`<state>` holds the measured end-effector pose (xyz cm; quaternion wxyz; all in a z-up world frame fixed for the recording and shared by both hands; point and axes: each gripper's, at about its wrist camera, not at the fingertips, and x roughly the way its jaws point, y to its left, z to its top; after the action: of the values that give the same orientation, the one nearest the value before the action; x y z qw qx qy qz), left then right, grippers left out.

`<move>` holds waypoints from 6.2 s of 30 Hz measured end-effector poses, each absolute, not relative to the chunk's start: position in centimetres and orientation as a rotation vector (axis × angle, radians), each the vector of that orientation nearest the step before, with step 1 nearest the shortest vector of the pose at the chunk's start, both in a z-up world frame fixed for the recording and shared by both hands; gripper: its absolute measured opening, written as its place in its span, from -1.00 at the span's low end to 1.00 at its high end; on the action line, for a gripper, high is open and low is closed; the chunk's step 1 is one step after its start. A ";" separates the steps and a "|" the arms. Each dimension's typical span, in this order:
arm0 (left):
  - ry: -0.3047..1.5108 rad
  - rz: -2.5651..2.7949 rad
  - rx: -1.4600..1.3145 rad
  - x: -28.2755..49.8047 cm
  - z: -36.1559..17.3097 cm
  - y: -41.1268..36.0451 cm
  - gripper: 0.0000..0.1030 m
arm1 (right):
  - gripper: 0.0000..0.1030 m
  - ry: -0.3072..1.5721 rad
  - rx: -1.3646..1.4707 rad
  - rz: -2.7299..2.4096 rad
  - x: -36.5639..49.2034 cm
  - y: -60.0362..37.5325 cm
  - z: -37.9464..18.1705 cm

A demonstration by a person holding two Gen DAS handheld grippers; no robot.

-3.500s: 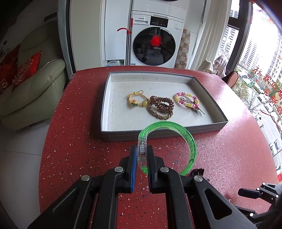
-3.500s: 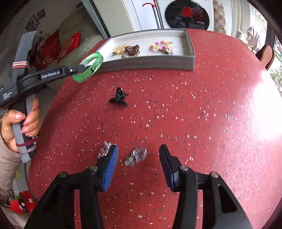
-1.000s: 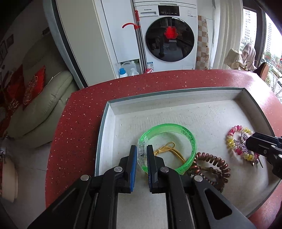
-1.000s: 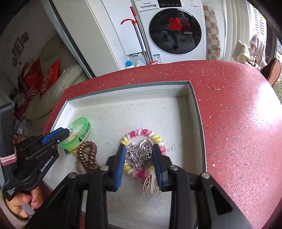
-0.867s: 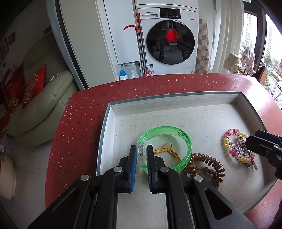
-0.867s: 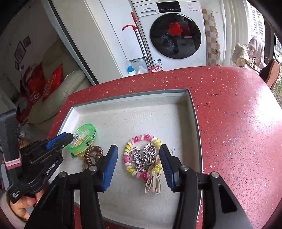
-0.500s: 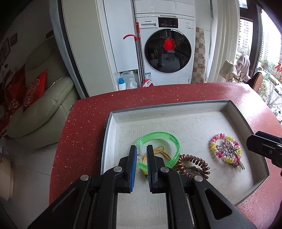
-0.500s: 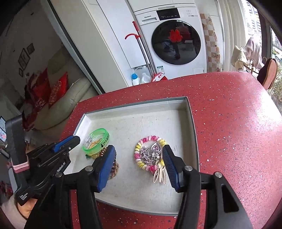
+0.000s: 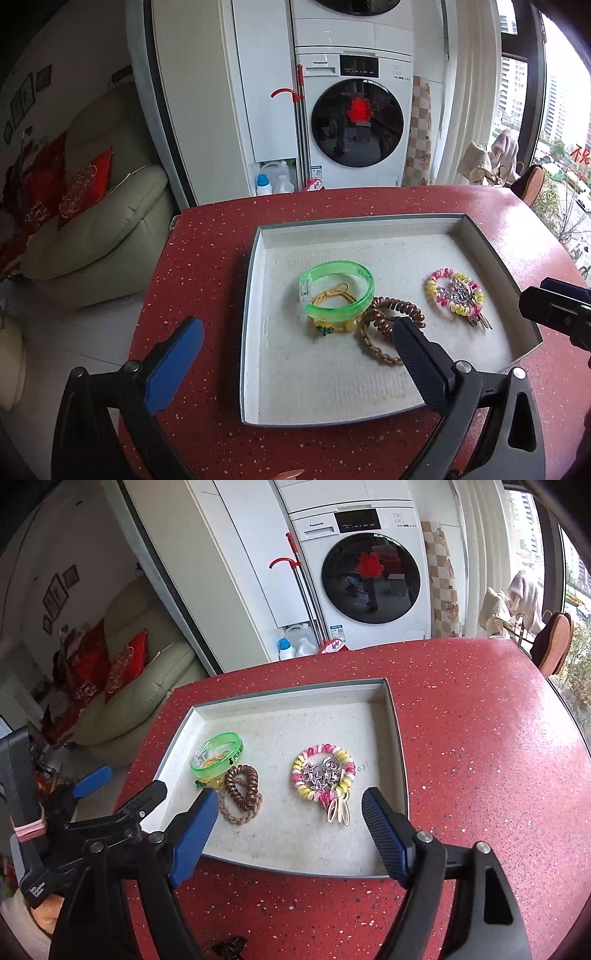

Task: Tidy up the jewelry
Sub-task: 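Move the left tool to the black claw clip while the right approaches the second heart pendant, then grasp the black claw clip with the left tool while the right grasps the second pendant, then carry the black claw clip to the tray while the right tool carries the pendant there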

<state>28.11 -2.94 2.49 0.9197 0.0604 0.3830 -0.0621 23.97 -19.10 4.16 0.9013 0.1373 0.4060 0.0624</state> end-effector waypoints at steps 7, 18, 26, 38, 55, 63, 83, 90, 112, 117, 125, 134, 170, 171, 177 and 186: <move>0.769 -0.138 0.120 25.2 3.3 -2.1 1.00 | 0.70 0.722 0.239 0.127 20.7 -18.3 6.0; 0.774 -0.146 0.111 21.2 2.7 -1.2 1.00 | 0.71 0.759 0.248 0.142 17.0 -17.4 6.3; 0.804 -0.176 0.106 18.4 1.0 -0.7 1.00 | 0.71 0.805 0.250 0.156 13.6 -16.8 5.2; 0.868 -0.221 0.099 15.5 -1.7 -0.9 1.00 | 0.71 0.895 0.305 0.139 8.2 -17.0 1.7; 0.897 -0.243 0.089 14.3 -2.9 -1.7 1.00 | 0.71 0.955 0.245 0.141 4.2 -15.0 -1.3; 0.890 -0.266 0.085 14.5 -2.6 -2.4 1.00 | 0.71 0.952 0.224 0.154 3.4 -14.2 -1.4; 0.904 -0.377 0.200 15.6 -3.8 -7.8 1.00 | 0.58 0.967 0.138 0.181 3.3 -10.6 -3.1; 0.931 -0.383 0.219 16.1 -4.6 -8.6 0.81 | 0.24 0.931 0.067 0.147 3.7 -9.2 -3.7; 0.911 -0.394 0.225 15.4 -4.5 -8.4 0.07 | -0.68 0.926 0.118 0.134 3.4 -10.5 -3.3; 0.911 -0.396 0.208 15.3 -4.0 -7.7 0.07 | -0.68 0.926 0.156 0.129 3.4 -11.7 -3.2; 0.889 -0.398 0.193 14.9 -2.7 -6.7 0.07 | -0.68 0.934 0.209 0.118 4.2 -13.9 -3.0; 0.875 -0.393 0.141 14.8 -1.4 -4.1 0.07 | -0.68 0.914 0.283 0.101 4.9 -15.8 -1.8; 0.842 -0.304 0.069 22.8 3.5 -0.8 0.07 | -0.68 0.814 0.311 0.164 16.4 -19.8 6.2; 0.835 -0.298 0.071 23.4 3.8 -0.8 0.07 | -0.68 0.809 0.304 0.163 17.1 -19.8 6.6; 0.801 -0.260 0.073 27.3 5.8 -1.0 0.07 | -0.68 0.784 0.277 0.160 21.0 -20.1 8.3; 0.823 -0.214 0.038 31.8 4.9 -2.0 0.07 | -0.68 0.822 0.265 0.159 25.9 -19.7 7.0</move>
<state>31.77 -1.98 4.87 0.9107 0.0182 0.3994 -0.1039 25.89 -19.74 6.95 0.9050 0.1283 0.3981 0.0770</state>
